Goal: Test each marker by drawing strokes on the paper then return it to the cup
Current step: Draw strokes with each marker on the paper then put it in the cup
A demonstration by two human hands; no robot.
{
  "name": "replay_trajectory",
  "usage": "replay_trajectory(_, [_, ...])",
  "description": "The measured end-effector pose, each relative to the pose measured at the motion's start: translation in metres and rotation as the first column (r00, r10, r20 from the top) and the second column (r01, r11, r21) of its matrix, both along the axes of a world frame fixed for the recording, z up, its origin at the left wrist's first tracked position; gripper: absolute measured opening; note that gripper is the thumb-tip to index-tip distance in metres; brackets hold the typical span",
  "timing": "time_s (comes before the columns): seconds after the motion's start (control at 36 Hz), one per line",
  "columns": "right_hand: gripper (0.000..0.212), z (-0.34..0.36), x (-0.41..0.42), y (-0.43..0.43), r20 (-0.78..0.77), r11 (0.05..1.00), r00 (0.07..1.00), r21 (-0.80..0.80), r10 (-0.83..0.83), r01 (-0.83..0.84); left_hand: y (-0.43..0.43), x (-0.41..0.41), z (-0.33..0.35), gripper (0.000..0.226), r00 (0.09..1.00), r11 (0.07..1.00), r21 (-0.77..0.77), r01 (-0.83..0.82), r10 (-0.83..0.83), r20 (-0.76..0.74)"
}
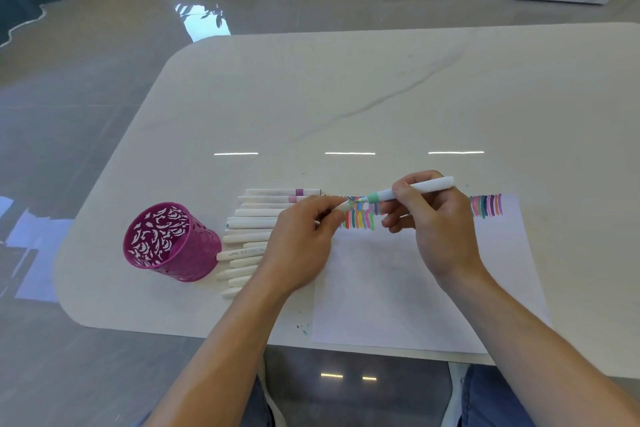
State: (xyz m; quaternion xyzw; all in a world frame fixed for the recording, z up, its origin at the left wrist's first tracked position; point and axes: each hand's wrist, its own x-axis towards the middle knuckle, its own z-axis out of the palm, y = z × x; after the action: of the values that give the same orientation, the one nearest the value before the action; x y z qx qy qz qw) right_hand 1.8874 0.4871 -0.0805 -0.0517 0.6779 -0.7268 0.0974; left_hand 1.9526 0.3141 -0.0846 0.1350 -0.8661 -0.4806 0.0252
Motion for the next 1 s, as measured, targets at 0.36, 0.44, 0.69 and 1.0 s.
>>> replay_trajectory(0.36, [0.012, -0.007, 0.003, -0.002, 0.07, 0.993, 0.991, -0.026, 0.114, -0.113, 0.003, 0.001, 0.002, 0.018, 0.998, 0.997, 0.045, 0.061, -0.06, -0.019])
replay_trajectory(0.44, [0.012, -0.007, 0.005, -0.002, 0.096, 0.991, 0.987, -0.062, 0.125, -0.12, 0.003, 0.001, 0.002, 0.02, 0.998, 0.999, 0.004, 0.051, -0.051, -0.029])
replay_trajectory(0.69, [0.011, -0.009, 0.007, -0.003, 0.146, 0.98, 0.977, -0.145, 0.155, -0.134, 0.005, 0.004, 0.001, 0.02, 0.997, 0.999, -0.034, 0.021, -0.023, -0.072])
replay_trajectory(1.0, [0.019, -0.015, 0.009, -0.002, 0.174, 0.974, 0.966, -0.154, 0.191, -0.165, 0.004, 0.01, 0.0, 0.015, 0.995, 0.999, -0.053, -0.001, -0.004, -0.095])
